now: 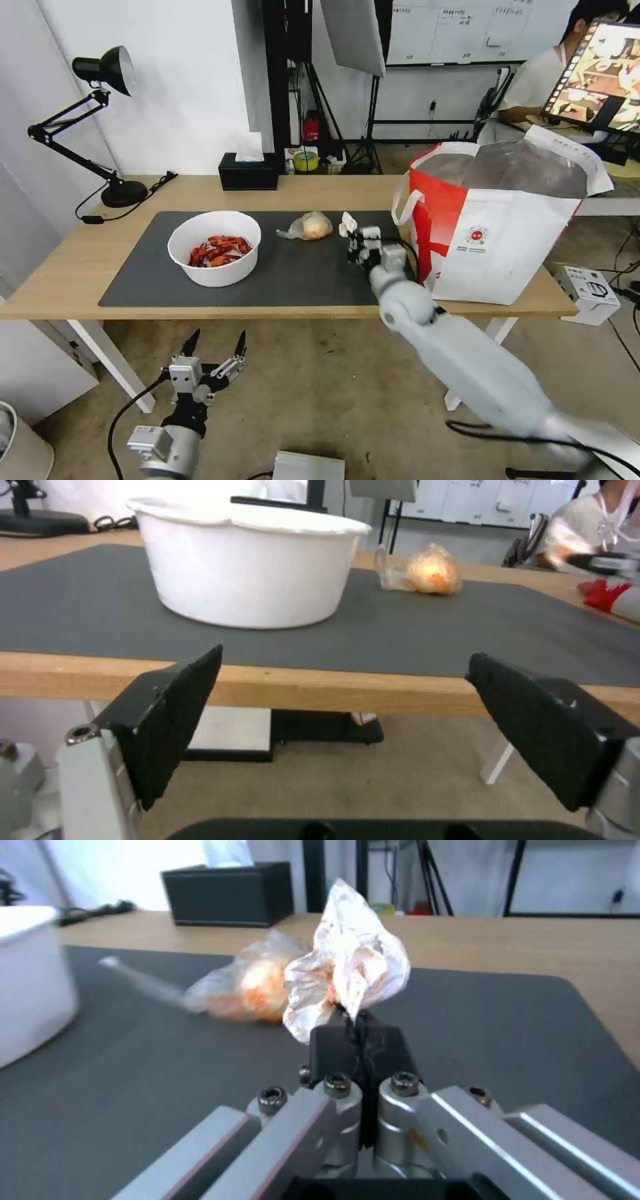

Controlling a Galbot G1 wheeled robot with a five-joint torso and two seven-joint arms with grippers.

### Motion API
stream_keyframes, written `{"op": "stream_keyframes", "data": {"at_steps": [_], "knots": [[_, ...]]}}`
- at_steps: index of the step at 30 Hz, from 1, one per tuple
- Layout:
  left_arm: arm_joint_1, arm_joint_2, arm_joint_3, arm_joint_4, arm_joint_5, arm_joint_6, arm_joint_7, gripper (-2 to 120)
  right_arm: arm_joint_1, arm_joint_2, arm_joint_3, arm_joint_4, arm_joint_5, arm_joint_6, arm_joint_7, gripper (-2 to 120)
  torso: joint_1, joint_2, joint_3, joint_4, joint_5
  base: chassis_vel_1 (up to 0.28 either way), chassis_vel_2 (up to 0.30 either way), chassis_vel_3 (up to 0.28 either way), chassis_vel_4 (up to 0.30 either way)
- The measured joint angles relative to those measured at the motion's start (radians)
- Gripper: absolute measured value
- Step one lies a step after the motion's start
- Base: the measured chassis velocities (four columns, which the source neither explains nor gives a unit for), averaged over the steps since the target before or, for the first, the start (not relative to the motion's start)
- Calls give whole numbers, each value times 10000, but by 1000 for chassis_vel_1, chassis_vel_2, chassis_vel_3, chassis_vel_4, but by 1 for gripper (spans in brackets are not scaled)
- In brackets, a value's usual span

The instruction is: Pick up the trash from the table and place it into the takeout bag.

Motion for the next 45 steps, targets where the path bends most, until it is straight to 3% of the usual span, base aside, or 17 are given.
{"op": "stream_keyframes", "data": {"at_steps": [10,18,24,30,38,41,42,45], "knots": [[-298,540,-40,282,-278,94,-47,100,-2921,-1663,2490,2553,-344,945,-1463,0,0,0,-1,1,-3,0,0,0,0],[-450,589,155,489,-222,99,-46,100,-4927,-2088,4780,3705,-291,1760,-2350,0,0,0,-1,0,0,0,0,0,0],[-415,581,185,502,-196,101,-43,100,-4960,-2245,5839,3950,374,2275,-2512,0,1,0,1,3,1,0,0,0,0],[-392,621,199,491,-195,116,-40,100,-4300,-2527,6948,3902,1324,2208,-2354,0,1,0,0,3,0,0,0,0,0],[-475,564,194,476,-206,117,-26,100,-2755,-3550,7679,2867,2561,1419,-2141,0,2,-2,2,2,1,0,0,0,0],[-627,529,223,405,-231,117,-24,100,-1436,-4232,7232,2236,3110,246,-1745,0,3,-2,1,2,0,0,0,0,0],[-627,529,223,405,-231,117,-24,100,-1436,-4232,7232,2236,3110,246,-1745,0,3,-2,1,2,0,0,0,0,0],[-703,530,315,397,-233,117,-16,100,229,-4850,6261,1701,3600,-1773,-1428,0,3,-2,1,0,-2,0,0,0,0]]}}
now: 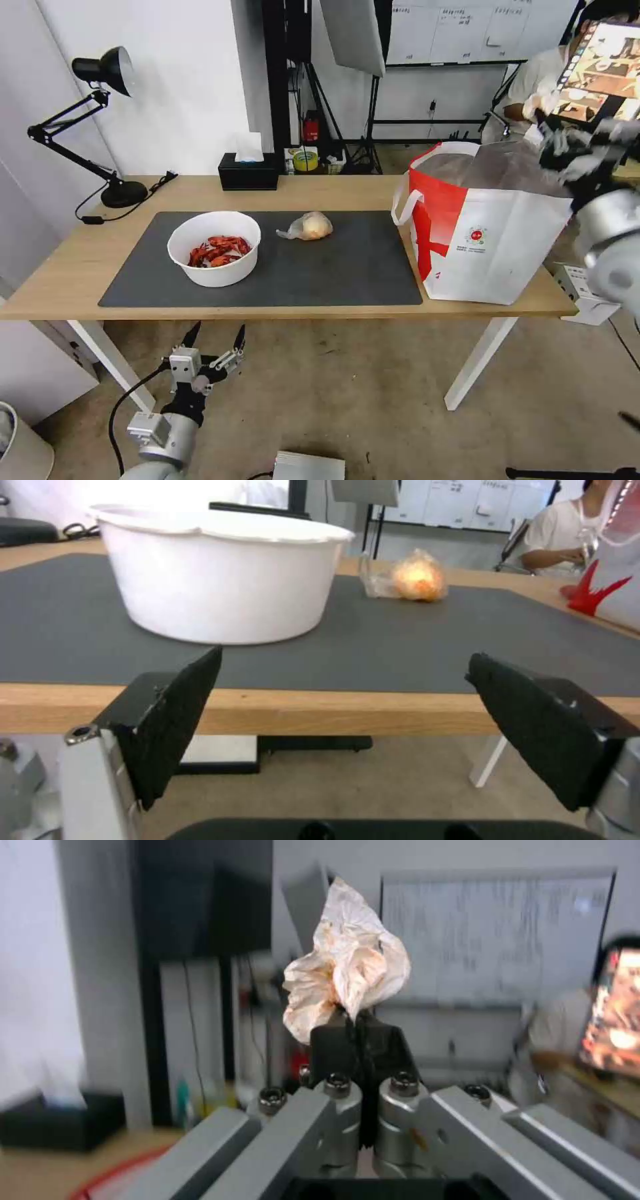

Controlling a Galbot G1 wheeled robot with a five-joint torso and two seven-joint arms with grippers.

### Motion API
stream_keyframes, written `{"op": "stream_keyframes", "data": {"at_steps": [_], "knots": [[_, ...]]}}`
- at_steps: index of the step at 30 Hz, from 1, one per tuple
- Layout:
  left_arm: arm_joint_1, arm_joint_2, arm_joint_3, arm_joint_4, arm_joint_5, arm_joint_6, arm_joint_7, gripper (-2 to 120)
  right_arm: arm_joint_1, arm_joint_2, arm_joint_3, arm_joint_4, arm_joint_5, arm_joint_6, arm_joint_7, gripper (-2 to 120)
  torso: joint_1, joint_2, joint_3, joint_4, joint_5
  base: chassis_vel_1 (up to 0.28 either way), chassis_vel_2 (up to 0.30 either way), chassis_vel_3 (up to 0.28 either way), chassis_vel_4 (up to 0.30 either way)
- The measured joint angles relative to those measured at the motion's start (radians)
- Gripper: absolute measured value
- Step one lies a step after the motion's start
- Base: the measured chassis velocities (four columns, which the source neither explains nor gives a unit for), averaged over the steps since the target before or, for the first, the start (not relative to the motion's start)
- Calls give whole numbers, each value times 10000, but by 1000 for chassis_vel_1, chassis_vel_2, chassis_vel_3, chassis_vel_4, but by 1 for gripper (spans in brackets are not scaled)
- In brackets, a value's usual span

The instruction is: Pick up the trash from the table and place it into the takeout bag.

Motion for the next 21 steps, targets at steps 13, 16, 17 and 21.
{"op": "stream_keyframes", "data": {"at_steps": [13,16,17,21], "knots": [[-3,-61,94,-62,-20,-35,18,100,3679,391,-2544,-982,5495,-4614,4237,0,0,0,1,6,-1,0,0,0,0],[-19,-22,98,-38,-77,-36,18,100,3734,465,-2662,-1072,5727,-4684,4548,4,0,0,1,4,0,0,0,0,0],[-29,35,94,-36,-172,-36,19,100,3650,481,-2667,-1078,5756,-4685,4668,10,0,0,0,2,-1,0,0,0,0],[-43,181,36,-36,-343,-36,19,100,3278,421,-2508,-910,5730,-4668,4729,25,0,0,1,1,2,0,0,0,0]]}}
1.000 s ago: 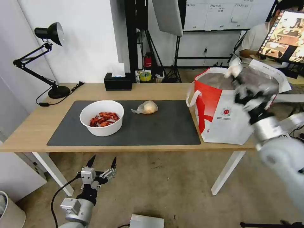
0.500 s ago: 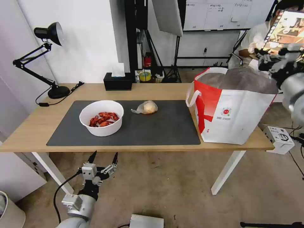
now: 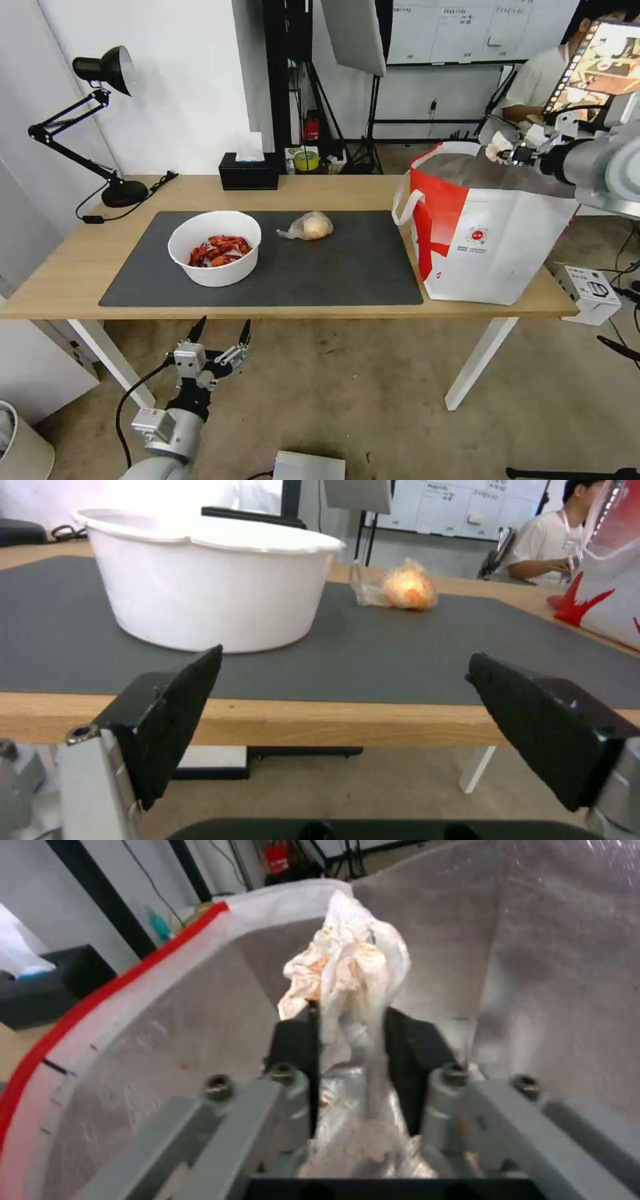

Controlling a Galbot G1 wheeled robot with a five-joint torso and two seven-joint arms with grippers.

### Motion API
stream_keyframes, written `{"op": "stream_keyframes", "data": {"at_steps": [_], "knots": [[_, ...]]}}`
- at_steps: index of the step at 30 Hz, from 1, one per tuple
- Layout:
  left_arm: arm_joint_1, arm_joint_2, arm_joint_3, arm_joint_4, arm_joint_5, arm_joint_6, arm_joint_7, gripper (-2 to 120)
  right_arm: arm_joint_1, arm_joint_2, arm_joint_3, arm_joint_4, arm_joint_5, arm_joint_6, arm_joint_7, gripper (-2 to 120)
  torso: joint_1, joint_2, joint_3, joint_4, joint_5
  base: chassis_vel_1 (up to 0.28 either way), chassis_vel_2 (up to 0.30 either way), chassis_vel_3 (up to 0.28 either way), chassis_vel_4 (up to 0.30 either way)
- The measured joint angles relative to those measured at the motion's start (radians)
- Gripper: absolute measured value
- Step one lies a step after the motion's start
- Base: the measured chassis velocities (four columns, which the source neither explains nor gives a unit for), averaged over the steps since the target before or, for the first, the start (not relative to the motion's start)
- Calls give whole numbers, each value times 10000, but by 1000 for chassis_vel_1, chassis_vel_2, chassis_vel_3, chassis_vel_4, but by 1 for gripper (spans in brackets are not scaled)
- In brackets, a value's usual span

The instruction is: Pick up the trash from the table and place it into the takeout bag.

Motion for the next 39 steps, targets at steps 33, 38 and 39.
{"op": "stream_keyframes", "data": {"at_steps": [33,38,39], "knots": [[331,116,-596,-277,-294,48,-104,100,-4173,460,1038,2309,-6303,7481,-4634,100,-2,1,-2,0,-3,0,0,0,0],[377,116,-825,-318,-347,48,-146,100,-4487,867,823,2548,-7169,8171,-4854,100,-2,2,-2,0,-3,0,0,0,0],[376,93,-886,-323,-353,48,-211,100,-4611,1024,747,2625,-7429,8386,-4905,100,-2,1,-1,3,-3,0,0,0,0]]}}
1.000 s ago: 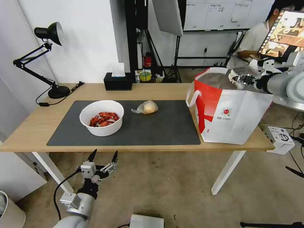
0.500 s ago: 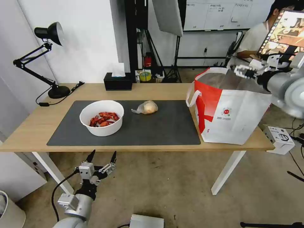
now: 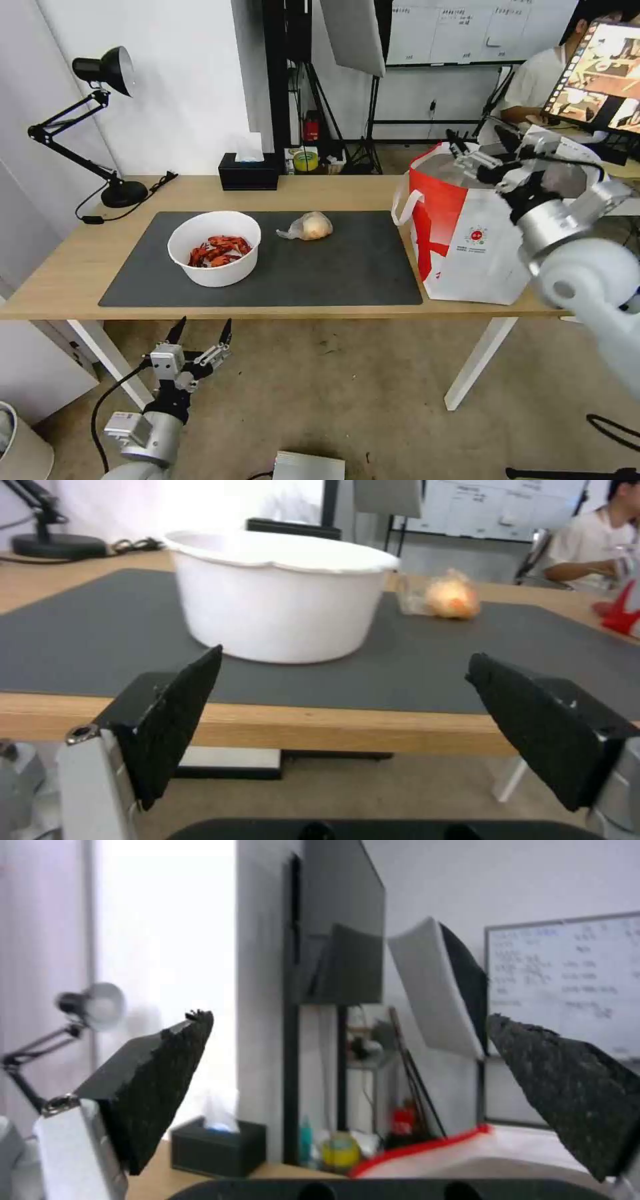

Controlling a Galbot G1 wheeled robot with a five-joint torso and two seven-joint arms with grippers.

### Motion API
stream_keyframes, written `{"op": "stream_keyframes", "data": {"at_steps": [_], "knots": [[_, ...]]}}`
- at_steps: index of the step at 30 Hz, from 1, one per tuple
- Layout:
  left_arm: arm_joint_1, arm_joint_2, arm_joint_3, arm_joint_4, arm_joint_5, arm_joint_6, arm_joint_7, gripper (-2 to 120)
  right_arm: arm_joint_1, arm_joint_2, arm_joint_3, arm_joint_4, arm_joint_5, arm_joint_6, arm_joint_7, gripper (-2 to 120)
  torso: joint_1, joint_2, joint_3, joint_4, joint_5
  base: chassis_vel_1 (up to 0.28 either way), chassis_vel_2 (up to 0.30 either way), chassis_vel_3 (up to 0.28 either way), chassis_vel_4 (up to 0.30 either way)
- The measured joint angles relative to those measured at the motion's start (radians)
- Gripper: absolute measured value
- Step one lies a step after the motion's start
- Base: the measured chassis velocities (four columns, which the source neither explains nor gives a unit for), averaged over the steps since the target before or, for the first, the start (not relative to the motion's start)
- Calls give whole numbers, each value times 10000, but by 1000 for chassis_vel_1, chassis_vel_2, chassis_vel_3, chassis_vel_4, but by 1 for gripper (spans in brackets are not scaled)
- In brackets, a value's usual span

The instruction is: Pick up the trash from the table and place it into the takeout bag.

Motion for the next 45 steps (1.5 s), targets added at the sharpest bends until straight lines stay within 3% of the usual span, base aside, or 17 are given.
{"op": "stream_keyframes", "data": {"at_steps": [5,8,13,19,32,45], "knots": [[-123,-36,-173,58,-58,6,-118,100,-729,463,-42,129,-963,413,-222,100,0,0,0,-3,-1,0,0,0,0],[-277,-44,-255,257,-83,15,-132,100,-1792,1009,91,-18,-2232,869,-514,100,1,0,0,-3,1,0,0,0,0],[-311,-23,-205,453,-161,-6,59,100,-3106,1657,264,-62,-3258,1198,-610,100,0,0,0,-1,0,0,0,0,0],[-242,-38,-88,650,-150,-126,309,100,-5171,3102,427,-294,-5239,1830,-665,100,0,1,-1,-4,0,0,0,0,0],[86,-52,104,685,78,-335,492,100,-7180,5028,176,-176,-7189,2039,-264,100,0,0,-1,-2,-1,0,0,0,0],[84,-258,112,586,69,-384,479,100,-8293,5664,343,469,-7724,2023,-11,100,-1,0,0,-3,1,0,0,0,0]]}}
